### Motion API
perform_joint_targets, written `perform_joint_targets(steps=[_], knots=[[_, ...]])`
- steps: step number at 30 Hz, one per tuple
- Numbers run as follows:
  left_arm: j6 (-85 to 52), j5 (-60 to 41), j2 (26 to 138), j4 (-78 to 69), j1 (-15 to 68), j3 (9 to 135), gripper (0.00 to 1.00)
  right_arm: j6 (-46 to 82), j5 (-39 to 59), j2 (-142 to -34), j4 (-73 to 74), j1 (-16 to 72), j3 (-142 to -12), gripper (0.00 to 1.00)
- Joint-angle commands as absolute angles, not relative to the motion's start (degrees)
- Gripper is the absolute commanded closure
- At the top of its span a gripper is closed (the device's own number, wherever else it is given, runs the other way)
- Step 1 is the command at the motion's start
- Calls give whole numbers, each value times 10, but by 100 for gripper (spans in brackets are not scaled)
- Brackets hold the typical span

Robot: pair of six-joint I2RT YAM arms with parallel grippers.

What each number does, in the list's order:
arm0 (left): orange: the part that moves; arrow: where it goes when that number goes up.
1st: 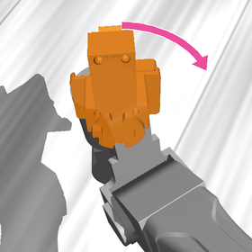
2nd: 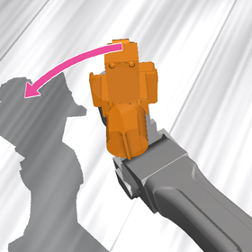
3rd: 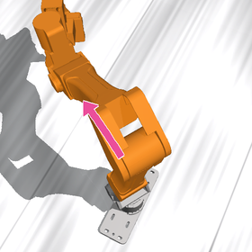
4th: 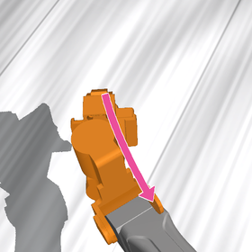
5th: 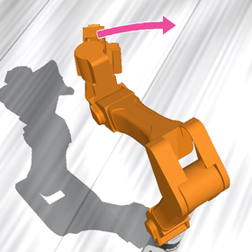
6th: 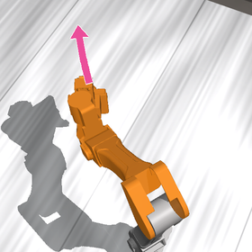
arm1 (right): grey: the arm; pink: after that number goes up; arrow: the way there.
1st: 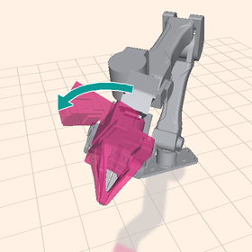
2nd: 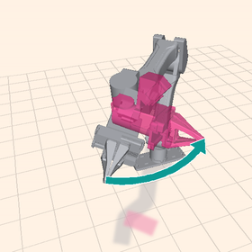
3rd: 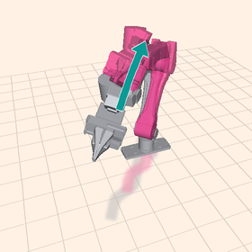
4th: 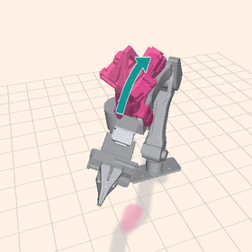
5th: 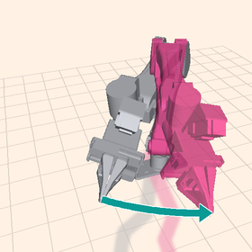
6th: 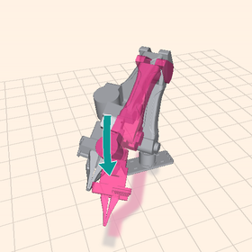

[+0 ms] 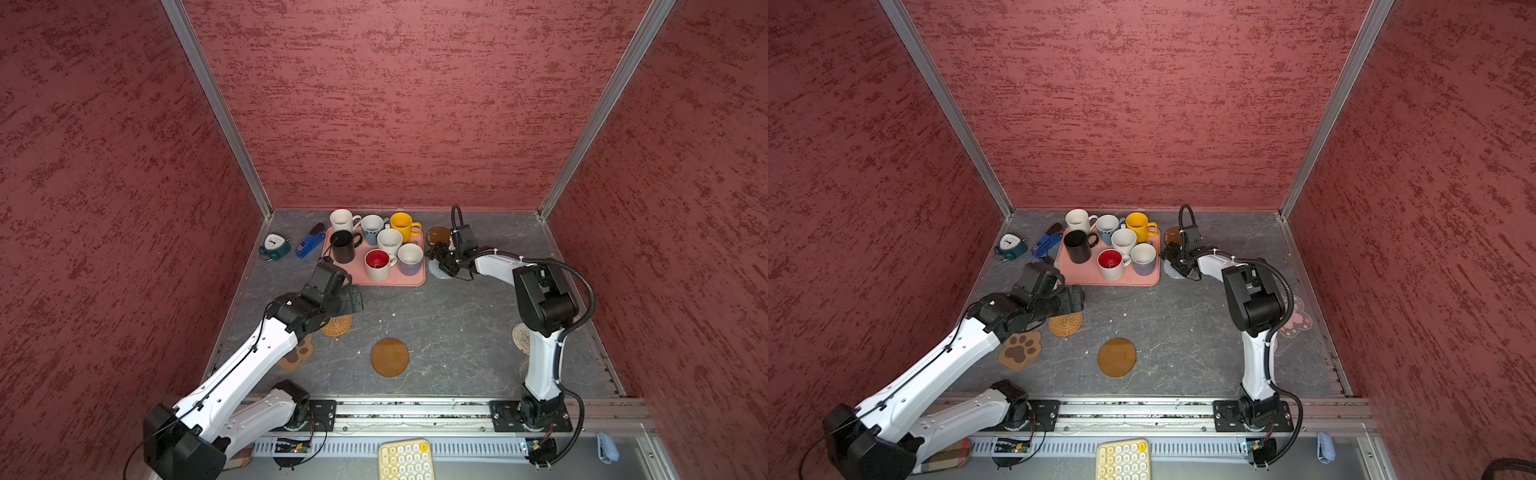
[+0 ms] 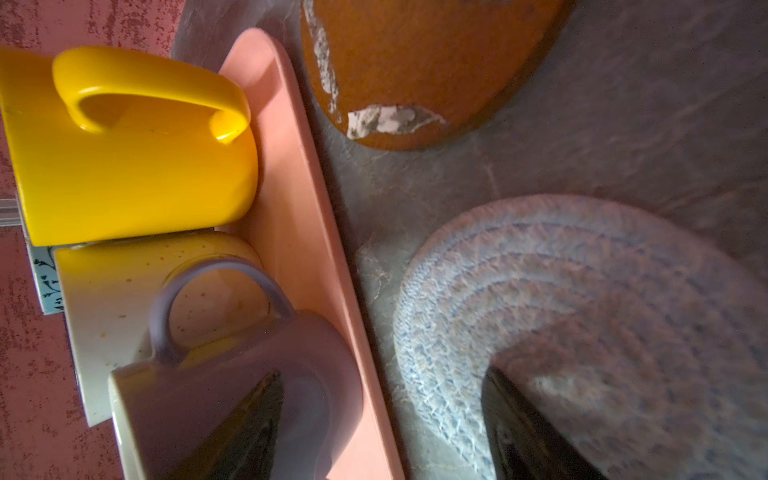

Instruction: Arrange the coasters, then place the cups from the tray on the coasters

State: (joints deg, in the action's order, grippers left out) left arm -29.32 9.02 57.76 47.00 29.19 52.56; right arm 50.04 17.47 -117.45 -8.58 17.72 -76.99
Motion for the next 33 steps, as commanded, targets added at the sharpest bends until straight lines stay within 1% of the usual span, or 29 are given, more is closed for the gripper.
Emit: perform_joint_targets(steps=[1,7,13,20,23,29,33], knots=[[-267,96,579,489,285,555,1,480,185,-1141,-99,171,-797,23],[-275,63,583,485,285,583,1,470,165,-1077,-117,159,-790,22],[-271,41,600,485,295,611,0,444,115,-994,-159,130,-738,21],[-255,22,664,465,300,648,1,445,82,-876,-167,58,-609,20],[-255,11,702,451,305,671,1,448,70,-828,-177,23,-561,18],[-251,22,763,429,333,712,1,467,11,-763,-248,-39,-520,13],[-256,20,783,422,342,723,1,486,-26,-730,-277,-78,-492,10]])
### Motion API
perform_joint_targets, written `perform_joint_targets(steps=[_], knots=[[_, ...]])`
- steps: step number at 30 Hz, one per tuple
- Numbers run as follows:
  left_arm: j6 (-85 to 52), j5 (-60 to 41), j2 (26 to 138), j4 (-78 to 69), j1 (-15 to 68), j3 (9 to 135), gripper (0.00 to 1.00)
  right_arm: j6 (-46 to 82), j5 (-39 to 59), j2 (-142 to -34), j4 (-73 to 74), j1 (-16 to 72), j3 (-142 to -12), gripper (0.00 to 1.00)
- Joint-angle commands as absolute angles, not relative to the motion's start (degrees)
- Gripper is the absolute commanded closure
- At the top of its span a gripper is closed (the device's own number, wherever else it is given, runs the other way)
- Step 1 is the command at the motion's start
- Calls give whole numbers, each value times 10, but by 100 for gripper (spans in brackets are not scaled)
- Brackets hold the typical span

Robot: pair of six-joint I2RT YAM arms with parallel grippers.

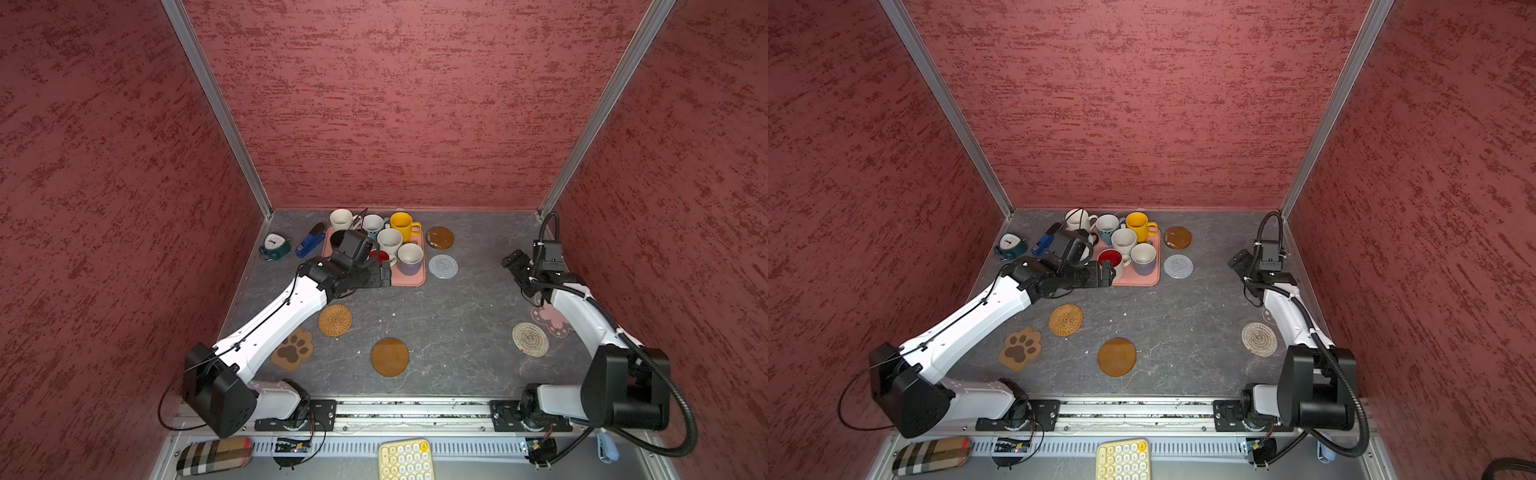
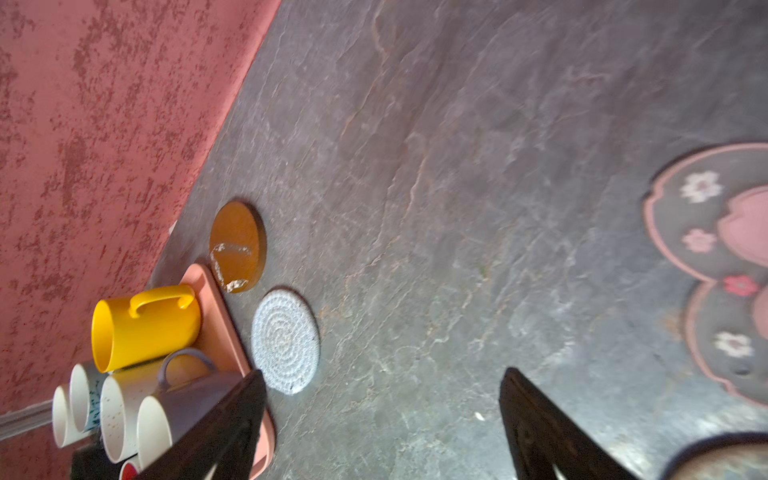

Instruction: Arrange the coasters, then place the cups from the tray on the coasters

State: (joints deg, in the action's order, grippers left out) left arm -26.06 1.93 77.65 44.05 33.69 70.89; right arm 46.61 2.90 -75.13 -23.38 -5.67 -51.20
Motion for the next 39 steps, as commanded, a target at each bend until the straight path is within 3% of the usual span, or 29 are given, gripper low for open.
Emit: perform_joint_targets(steps=[1,10,20,26,39], knots=[[-257,19,787,421,344,726,1,493,-33,-721,-281,-90,-483,9],[-251,20,796,405,363,720,0,497,-16,-644,-228,-183,-383,7],[-246,-2,804,391,363,707,1,498,-72,-634,-235,-263,-341,5],[-244,-5,817,386,363,706,1,457,-1,-653,-164,-325,-307,3],[-236,-15,835,381,360,700,0,444,39,-662,-64,-363,-261,4]])
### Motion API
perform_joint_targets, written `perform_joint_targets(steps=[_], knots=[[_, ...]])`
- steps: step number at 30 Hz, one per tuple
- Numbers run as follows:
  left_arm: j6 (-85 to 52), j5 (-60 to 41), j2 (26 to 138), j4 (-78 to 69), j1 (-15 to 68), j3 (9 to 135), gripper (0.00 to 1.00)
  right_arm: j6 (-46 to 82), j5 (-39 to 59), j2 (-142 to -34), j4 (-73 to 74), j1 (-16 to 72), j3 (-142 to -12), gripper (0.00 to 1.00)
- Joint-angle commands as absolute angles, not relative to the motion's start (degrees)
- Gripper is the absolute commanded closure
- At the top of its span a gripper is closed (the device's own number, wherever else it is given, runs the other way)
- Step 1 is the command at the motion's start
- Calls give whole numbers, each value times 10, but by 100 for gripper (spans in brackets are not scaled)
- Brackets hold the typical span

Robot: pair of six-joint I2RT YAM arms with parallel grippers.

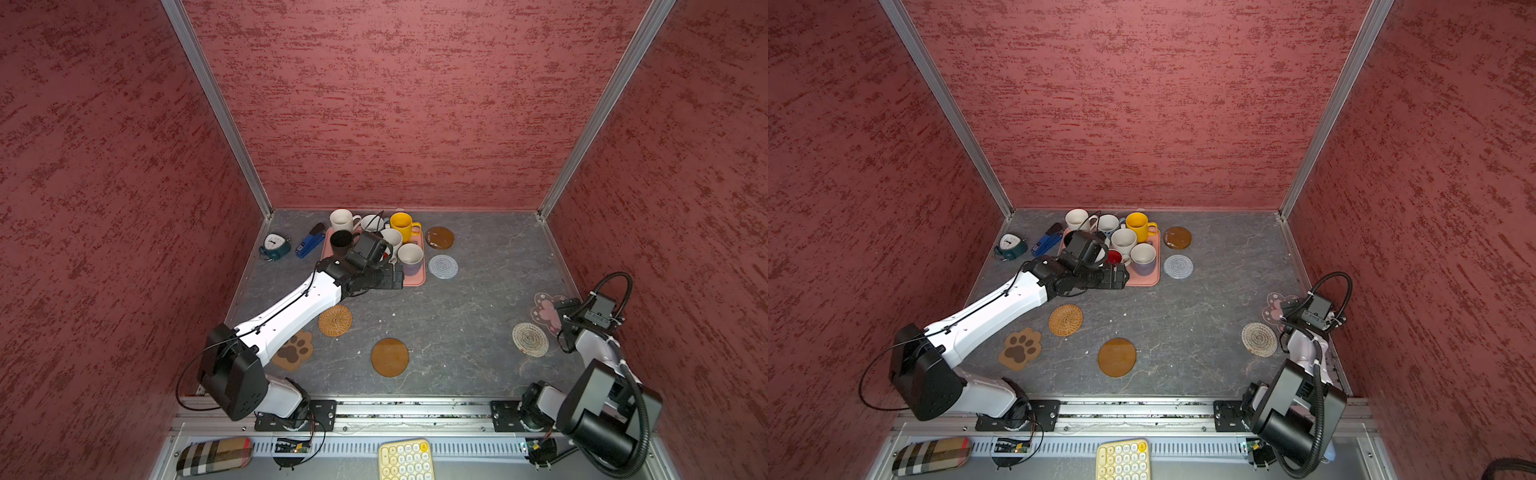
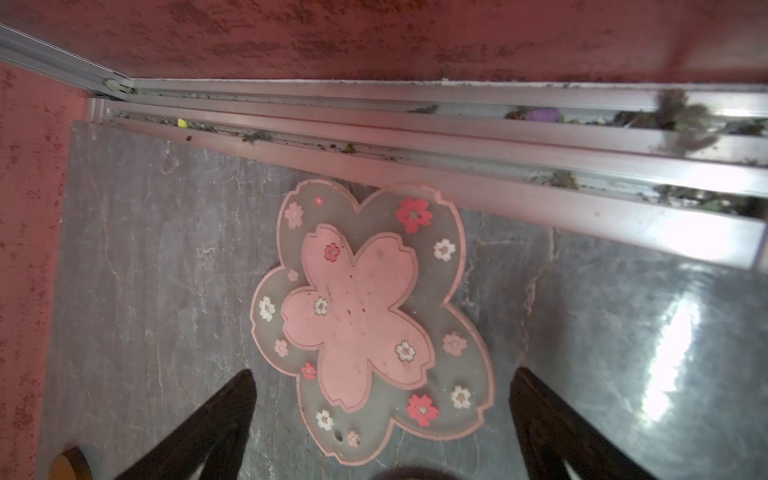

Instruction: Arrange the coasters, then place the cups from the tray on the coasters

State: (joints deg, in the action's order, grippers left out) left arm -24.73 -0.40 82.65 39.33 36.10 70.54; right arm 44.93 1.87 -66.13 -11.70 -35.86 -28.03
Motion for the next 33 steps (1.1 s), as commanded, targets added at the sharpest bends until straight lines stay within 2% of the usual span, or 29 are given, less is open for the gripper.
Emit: perform_joint_targets(steps=[1,8,15,26,33], knots=[[-236,-16,835,383,360,700,1,447,34,-662,-57,-363,-256,4],[-234,-18,830,382,357,695,0,447,-3,-705,-53,-363,-270,5],[-234,-22,831,381,351,687,0,452,1,-734,-20,-365,-265,5],[-234,-24,819,380,334,675,1,432,50,-747,39,-364,-260,14],[-235,-25,815,378,328,670,1,434,118,-802,72,-357,-268,18]])
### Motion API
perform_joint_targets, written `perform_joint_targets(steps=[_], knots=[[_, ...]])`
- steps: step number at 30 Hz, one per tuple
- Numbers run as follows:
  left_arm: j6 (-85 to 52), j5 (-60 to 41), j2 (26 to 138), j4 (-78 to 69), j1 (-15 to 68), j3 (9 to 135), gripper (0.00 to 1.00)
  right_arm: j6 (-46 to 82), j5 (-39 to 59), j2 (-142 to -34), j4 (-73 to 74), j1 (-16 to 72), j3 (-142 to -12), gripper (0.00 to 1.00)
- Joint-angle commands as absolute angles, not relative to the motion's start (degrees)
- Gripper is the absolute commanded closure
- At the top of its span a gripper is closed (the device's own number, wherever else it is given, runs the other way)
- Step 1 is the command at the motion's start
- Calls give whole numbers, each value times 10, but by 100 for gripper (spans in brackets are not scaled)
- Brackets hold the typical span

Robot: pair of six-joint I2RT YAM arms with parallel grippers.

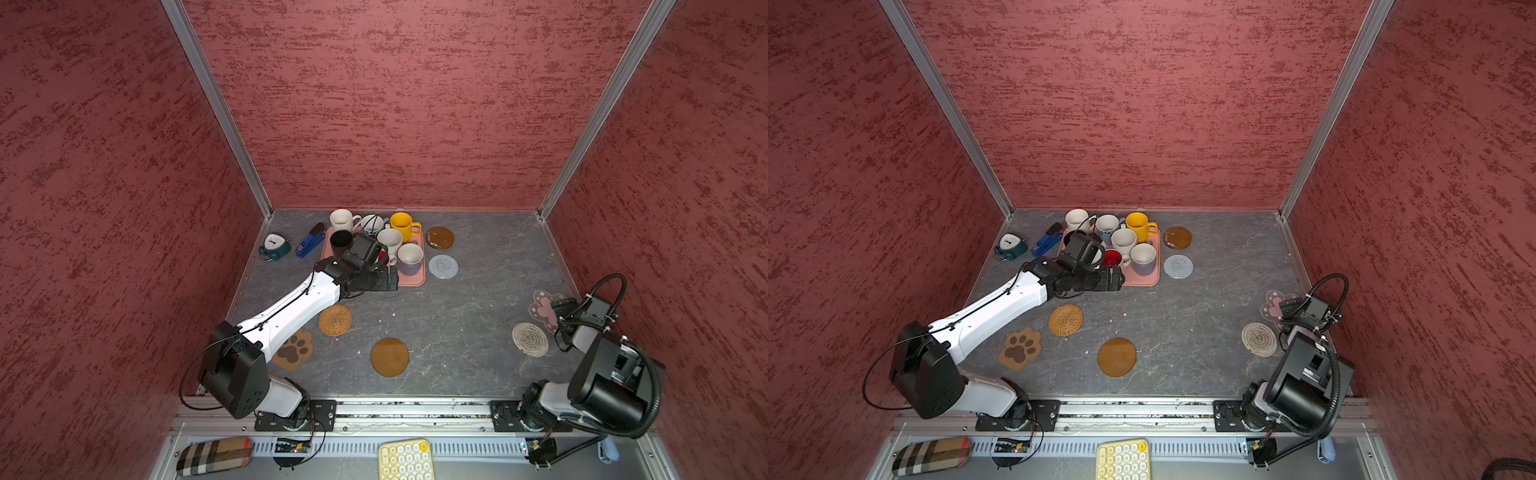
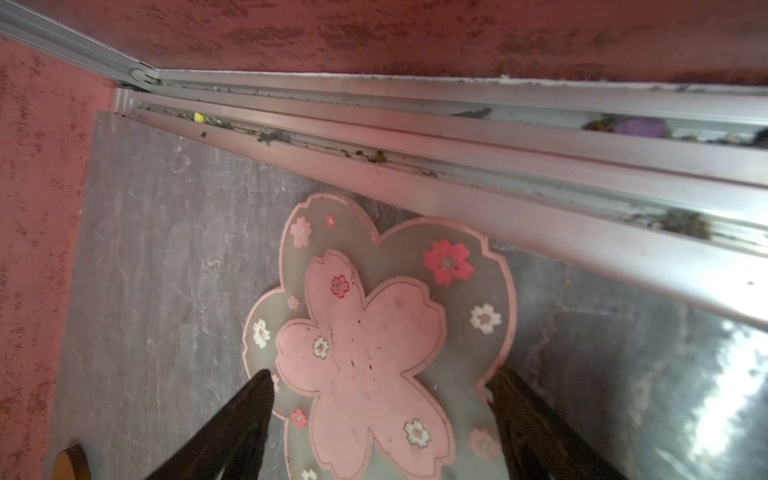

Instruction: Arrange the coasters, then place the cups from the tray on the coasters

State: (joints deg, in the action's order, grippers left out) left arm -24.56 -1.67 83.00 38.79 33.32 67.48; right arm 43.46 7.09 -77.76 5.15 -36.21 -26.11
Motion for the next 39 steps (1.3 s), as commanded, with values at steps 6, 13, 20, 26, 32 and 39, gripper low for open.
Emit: perform_joint_targets(steps=[6,13,20,26,32,39], knots=[[-237,-27,804,374,318,660,1,432,138,-837,84,-341,-283,19],[-240,-29,793,369,309,645,1,422,140,-891,68,-306,-327,19],[-248,-35,781,358,298,624,0,424,136,-934,54,-252,-374,19],[-259,-43,776,343,298,601,1,425,130,-979,45,-216,-417,20],[-261,-44,778,337,296,593,1,427,124,-1027,18,-190,-474,21],[-262,-43,777,334,288,582,1,443,124,-1069,8,-151,-529,21]])
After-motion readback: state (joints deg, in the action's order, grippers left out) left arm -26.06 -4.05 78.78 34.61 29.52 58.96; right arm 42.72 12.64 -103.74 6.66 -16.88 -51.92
